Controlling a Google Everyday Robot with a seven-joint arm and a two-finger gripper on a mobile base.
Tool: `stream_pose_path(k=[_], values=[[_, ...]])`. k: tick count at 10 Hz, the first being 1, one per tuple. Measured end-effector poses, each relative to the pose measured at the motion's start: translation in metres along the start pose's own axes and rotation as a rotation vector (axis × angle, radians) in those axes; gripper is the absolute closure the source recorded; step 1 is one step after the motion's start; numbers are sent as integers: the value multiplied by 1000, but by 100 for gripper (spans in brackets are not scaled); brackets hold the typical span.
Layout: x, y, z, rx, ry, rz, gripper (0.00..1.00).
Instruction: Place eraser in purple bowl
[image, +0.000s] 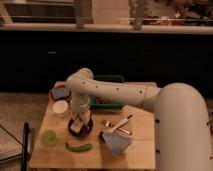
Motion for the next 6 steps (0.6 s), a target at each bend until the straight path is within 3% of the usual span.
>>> stream_pose_path(k=[4, 6], values=[[4, 2, -4, 10, 1, 0, 20], [6, 2, -20, 36, 22, 2, 20]])
